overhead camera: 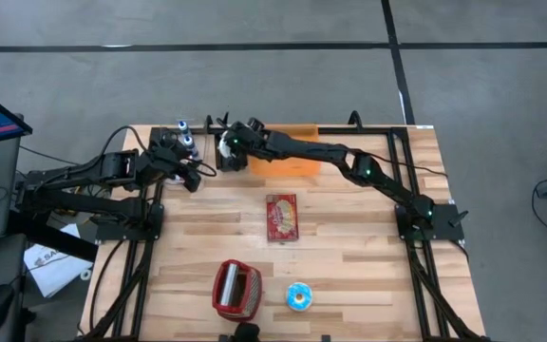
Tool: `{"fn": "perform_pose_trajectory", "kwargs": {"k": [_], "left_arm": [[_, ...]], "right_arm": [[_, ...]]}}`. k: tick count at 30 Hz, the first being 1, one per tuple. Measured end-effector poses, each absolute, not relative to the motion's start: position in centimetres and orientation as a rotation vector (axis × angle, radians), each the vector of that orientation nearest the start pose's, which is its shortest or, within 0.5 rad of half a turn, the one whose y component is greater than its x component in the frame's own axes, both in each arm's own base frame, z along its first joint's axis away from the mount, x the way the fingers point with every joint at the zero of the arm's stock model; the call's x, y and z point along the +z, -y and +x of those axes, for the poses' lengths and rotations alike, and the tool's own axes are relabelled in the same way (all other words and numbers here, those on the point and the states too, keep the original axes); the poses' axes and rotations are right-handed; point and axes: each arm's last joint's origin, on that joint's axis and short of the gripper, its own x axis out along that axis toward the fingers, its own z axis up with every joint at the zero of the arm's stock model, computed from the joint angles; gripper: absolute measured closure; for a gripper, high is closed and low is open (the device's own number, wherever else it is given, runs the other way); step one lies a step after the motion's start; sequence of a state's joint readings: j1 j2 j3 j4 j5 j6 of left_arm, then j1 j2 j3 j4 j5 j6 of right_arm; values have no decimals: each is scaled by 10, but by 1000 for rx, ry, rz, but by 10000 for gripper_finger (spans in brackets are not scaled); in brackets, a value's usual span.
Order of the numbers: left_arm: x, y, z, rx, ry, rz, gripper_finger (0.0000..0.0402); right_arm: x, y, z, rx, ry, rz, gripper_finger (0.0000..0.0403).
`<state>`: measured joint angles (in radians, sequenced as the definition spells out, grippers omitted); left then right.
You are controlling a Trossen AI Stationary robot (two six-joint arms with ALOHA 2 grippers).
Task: Pick & Place Food Item
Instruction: Put the white donut into the black bin
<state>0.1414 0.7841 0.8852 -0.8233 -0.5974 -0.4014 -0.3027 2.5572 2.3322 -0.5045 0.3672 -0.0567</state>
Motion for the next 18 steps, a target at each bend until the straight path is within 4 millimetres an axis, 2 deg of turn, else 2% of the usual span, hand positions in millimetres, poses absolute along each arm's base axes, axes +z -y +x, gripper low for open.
{"fn": "perform_pose_trajectory", "kwargs": {"k": [18], "left_arm": [[314, -35, 137, 785, -563, -233, 220]], "right_arm": [[190, 180, 535, -545, -745, -49, 315]]}}
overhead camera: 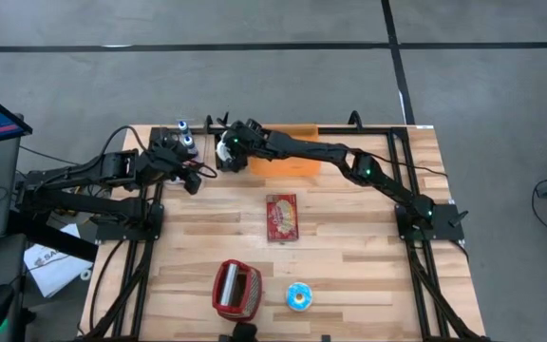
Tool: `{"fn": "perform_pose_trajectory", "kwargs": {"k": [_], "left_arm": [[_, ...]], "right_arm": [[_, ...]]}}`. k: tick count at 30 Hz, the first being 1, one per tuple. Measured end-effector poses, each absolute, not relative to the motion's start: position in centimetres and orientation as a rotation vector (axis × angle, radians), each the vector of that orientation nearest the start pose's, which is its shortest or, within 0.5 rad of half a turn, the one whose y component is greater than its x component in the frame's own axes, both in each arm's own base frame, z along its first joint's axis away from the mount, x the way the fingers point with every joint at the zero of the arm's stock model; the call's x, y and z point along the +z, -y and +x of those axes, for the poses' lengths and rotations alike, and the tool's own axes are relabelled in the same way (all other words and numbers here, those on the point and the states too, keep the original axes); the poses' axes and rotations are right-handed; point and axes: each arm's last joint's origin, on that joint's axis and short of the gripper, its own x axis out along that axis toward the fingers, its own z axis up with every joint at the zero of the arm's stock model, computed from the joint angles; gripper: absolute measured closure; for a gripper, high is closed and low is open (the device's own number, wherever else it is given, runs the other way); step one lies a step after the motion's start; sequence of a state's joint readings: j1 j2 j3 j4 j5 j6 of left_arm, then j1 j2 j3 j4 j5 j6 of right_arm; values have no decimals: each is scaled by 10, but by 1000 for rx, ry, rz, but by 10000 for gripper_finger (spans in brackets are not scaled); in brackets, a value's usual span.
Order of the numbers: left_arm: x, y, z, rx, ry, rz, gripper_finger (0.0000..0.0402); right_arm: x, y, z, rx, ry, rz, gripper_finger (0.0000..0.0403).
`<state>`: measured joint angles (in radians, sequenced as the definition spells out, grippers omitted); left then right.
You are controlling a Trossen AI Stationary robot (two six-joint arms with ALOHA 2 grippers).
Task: Pick & Place Food Item
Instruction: Put the white donut into the black bin, then put the blue donut into the black bin
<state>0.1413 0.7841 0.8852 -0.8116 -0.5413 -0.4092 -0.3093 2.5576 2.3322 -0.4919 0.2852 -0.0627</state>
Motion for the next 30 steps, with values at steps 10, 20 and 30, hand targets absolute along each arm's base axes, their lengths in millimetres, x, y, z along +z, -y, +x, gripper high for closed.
{"fn": "perform_pose_trajectory", "kwargs": {"k": [10, 20, 30], "left_arm": [[317, -34, 137, 763, -528, -251, 220], [320, -34, 133, 759, -503, -257, 220], [320, -33, 133, 761, -498, -269, 220]], "right_arm": [[187, 183, 531, -565, -772, 3, 302], [186, 182, 532, -563, -765, 53, 227], [186, 182, 531, -587, -749, 107, 210]]}}
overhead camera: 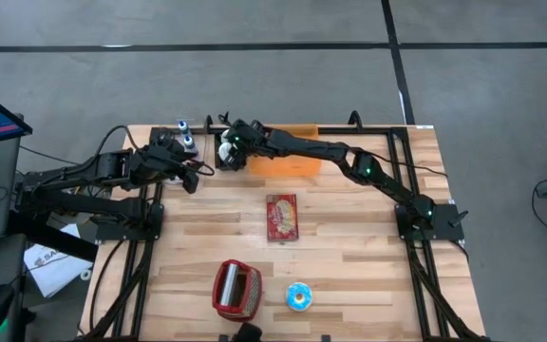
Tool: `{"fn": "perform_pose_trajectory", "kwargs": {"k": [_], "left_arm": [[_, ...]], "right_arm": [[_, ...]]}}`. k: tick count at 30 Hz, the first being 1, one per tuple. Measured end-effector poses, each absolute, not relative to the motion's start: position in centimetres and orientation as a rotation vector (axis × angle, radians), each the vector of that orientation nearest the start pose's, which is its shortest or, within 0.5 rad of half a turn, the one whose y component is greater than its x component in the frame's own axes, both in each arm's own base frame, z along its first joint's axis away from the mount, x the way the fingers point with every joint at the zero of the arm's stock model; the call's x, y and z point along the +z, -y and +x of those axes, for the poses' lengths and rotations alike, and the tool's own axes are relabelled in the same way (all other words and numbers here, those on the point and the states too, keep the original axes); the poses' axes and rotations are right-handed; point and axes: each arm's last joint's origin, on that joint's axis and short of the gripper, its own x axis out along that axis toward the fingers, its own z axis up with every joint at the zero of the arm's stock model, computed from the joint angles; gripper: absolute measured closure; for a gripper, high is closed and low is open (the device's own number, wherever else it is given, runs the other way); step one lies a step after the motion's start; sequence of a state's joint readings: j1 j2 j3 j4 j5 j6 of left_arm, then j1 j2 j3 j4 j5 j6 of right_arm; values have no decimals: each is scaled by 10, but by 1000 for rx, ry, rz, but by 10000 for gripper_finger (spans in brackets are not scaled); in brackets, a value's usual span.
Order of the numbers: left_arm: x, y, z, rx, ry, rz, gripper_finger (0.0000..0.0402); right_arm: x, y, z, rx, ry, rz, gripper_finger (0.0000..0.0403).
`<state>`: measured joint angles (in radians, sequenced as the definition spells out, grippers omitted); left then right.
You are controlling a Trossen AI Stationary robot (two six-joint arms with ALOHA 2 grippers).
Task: Pick & Place Food Item
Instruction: Put the blue donut into the black bin
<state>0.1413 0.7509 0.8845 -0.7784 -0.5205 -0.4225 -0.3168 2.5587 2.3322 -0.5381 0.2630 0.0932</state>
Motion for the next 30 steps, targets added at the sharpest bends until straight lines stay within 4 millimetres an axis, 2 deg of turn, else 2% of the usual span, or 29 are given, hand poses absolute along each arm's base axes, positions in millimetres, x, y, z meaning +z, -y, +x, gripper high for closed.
{"fn": "perform_pose_trajectory", "kwargs": {"k": [6, 10, 17, 19, 25, 30], "left_arm": [[319, -33, 132, 755, -509, -261, 220], [319, -33, 133, 724, -524, -249, 220], [321, -27, 132, 633, -535, -213, 220], [322, -23, 132, 572, -531, -220, 220], [327, -7, 138, 238, -518, -253, 220], [329, -3, 139, 180, -499, -261, 220]], "right_arm": [[199, 172, 529, -583, -752, 135, 219], [227, 168, 519, -580, -751, 141, 226], [278, 155, 486, -492, -853, 175, 236], [288, 148, 475, -441, -918, 199, 238], [296, 112, 441, -301, -1249, 238, 237], [311, 75, 422, -215, -1384, 201, 237]]}}
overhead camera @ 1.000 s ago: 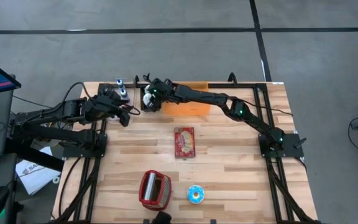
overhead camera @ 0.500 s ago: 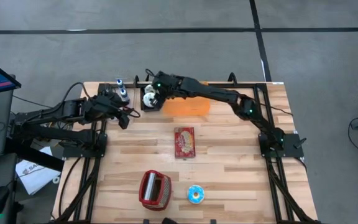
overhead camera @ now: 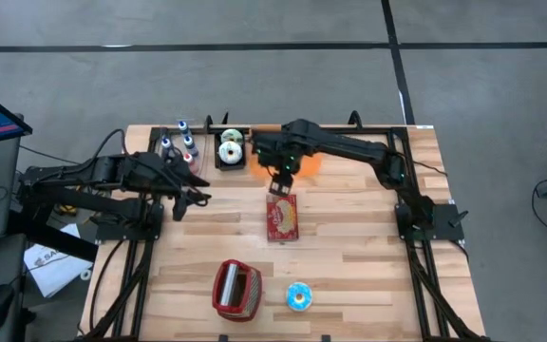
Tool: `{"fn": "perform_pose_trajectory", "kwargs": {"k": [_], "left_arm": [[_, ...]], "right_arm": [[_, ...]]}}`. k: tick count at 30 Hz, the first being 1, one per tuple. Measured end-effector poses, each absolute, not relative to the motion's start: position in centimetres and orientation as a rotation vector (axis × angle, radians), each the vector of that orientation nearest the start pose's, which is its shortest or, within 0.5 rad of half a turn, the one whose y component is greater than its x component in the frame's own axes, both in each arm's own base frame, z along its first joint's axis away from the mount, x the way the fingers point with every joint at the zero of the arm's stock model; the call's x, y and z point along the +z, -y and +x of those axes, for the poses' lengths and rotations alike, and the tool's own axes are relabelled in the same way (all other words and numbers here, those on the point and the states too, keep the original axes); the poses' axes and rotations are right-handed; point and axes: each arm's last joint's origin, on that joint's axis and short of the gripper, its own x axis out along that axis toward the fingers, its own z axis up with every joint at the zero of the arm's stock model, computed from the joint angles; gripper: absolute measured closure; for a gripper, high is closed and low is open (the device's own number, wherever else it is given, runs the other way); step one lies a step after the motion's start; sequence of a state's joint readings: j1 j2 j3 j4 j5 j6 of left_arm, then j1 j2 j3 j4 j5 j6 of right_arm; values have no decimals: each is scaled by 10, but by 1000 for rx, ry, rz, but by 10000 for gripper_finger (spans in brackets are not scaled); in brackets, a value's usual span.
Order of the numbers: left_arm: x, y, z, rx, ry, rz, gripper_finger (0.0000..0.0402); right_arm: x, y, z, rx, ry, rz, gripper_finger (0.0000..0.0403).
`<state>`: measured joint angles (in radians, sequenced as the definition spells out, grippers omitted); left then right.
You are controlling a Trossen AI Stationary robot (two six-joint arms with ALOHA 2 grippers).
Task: Pick & Place Food Item
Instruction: Put the blue donut into the black bin
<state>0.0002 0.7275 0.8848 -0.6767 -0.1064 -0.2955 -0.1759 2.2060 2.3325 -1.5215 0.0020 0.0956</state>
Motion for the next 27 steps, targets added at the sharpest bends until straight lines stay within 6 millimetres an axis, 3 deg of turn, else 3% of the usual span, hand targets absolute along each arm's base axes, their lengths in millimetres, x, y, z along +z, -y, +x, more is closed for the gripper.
{"fn": "perform_pose_trajectory", "kwargs": {"k": [8, 13, 20, 27], "left_arm": [[334, -2, 142, 170, -433, -287, 220], [335, 2, 142, 140, -437, -276, 220], [335, 10, 142, 84, -444, -268, 220], [335, 24, 140, 2, -449, -288, 220]], "right_arm": [[349, 0, 406, -112, -1309, 184, 244], [351, -39, 401, -187, -1316, 206, 248], [351, -108, 386, -371, -1235, 192, 232], [353, -174, 370, -451, -1091, 450, 196]]}}
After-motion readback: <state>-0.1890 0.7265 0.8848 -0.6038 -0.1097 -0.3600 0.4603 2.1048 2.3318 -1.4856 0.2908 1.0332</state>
